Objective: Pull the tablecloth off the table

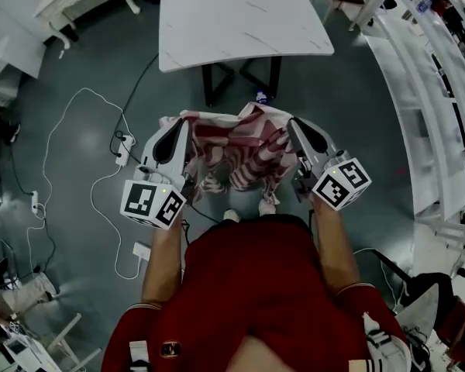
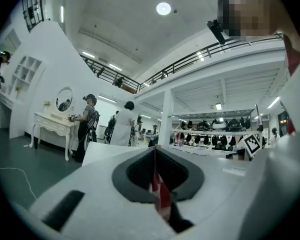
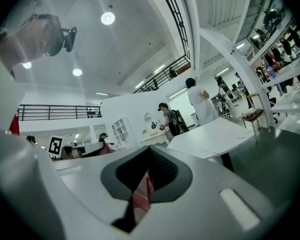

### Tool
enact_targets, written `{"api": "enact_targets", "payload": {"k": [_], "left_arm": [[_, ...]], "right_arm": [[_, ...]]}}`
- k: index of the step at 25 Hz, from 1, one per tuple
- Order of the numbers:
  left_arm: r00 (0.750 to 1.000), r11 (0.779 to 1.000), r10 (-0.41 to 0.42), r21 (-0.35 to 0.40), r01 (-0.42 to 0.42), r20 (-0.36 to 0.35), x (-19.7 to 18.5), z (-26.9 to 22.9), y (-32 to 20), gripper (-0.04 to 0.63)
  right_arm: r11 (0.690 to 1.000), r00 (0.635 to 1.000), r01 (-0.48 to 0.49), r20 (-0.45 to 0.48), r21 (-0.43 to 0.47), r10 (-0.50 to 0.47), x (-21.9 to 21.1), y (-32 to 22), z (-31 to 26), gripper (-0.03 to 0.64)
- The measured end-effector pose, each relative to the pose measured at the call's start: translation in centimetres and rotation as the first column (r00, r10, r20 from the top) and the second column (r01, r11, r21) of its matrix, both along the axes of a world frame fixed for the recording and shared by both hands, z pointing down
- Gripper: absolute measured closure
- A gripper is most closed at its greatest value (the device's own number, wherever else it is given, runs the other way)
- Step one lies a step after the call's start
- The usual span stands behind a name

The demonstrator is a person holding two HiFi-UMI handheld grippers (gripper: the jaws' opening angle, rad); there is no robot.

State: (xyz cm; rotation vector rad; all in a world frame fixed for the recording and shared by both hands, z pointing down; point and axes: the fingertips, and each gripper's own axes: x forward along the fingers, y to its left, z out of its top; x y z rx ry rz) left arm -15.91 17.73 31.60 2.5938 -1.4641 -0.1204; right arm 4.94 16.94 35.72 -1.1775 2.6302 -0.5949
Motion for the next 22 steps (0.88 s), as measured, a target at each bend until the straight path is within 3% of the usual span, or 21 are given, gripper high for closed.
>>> {"api": "enact_targets", "payload": {"k": [12, 22], "left_arm": [[0.999, 0.999, -0.031, 0.013, 0.031, -0.034, 2.4, -1.1, 0.7, 0.584], [0.999, 1.0, -0.017, -0.001, 0.017, -0.044, 3.3, -1.1, 0.9, 0.584]], "right_arm": [[0.997, 0.999, 0.014, -0.034, 0.071, -0.011, 2.7, 0.0, -2.7, 0.604], [0.995, 0.994, -0.032, -0.101, 0.094, 0.041, 4.0, 0.4, -3.1, 0.604]]}}
